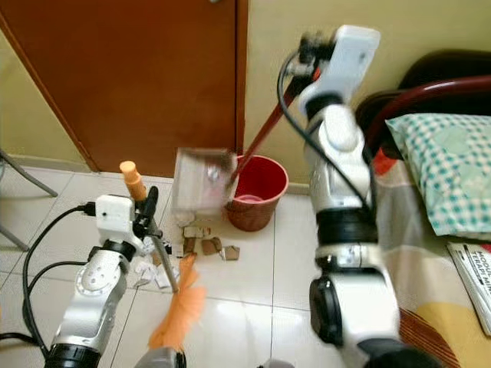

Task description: Sweep floor

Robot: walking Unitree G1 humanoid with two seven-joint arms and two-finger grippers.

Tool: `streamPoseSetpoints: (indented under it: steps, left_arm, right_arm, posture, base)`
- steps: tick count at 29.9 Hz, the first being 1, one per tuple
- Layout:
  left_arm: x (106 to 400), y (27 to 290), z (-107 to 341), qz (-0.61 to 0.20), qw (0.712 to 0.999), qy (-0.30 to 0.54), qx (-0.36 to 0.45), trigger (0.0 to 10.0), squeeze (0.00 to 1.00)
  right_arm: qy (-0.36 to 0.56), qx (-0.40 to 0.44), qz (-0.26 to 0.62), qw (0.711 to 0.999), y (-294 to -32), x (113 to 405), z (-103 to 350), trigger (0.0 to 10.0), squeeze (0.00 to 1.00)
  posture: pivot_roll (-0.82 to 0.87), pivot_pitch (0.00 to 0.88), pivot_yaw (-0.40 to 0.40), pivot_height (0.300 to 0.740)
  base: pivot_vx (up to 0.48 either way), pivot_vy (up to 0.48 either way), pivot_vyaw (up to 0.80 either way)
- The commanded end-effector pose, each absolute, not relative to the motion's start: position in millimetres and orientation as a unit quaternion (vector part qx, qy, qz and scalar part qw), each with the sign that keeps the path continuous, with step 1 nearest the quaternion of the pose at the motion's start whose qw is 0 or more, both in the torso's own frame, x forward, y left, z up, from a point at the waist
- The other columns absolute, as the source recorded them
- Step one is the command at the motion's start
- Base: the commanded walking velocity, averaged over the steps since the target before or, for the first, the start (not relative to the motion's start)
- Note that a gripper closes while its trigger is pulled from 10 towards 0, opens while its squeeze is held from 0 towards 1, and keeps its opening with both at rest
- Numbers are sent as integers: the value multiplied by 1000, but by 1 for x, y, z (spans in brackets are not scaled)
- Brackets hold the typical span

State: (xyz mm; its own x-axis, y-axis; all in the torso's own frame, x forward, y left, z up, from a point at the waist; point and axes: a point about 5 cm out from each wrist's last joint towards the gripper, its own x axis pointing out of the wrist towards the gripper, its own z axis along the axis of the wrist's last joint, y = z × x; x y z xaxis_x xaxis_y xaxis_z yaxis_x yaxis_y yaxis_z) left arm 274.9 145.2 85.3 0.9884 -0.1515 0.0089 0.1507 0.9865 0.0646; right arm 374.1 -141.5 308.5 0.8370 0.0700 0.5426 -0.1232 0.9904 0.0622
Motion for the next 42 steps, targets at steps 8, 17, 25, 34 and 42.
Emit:
streamPoseSetpoints:
  steps: [8, 17, 25, 34, 42]
  left_arm:
    - [272, 141, 77, -79, 996, 14, 29, 10000, 0]
    - [269, 142, 75, -75, 997, 17, 28, 10000, 0]
    - [267, 143, 71, -76, 996, 23, 30, 10000, 0]
    - [274, 138, 72, -80, 996, 21, 26, 10000, 0]
    - [276, 137, 72, -78, 996, 16, 25, 10000, 0]
  right_arm:
    - [-365, -89, 82, 923, -120, 370, 326, 10000, 0]
    - [-369, -224, 144, 891, -79, 359, 275, 10000, 0]
    - [-384, -260, 156, 872, -71, 348, 254, 10000, 0]
    - [-424, -221, 122, 870, -76, 339, 270, 10000, 0]
    - [-411, 7, 97, 906, -81, 333, 317, 10000, 0]
  posture:
    - [5, 73, -27, 740]
    - [15, 72, -48, 740]
    - [3, 64, -43, 740]
    - [-11, 46, -33, 740]
    - [-9, 41, -35, 740]
  base:
    - [0, 0, 0]
    - [0, 0, 0]
    - [0, 0, 0]
    - [0, 0, 0]
    - [0, 0, 0]
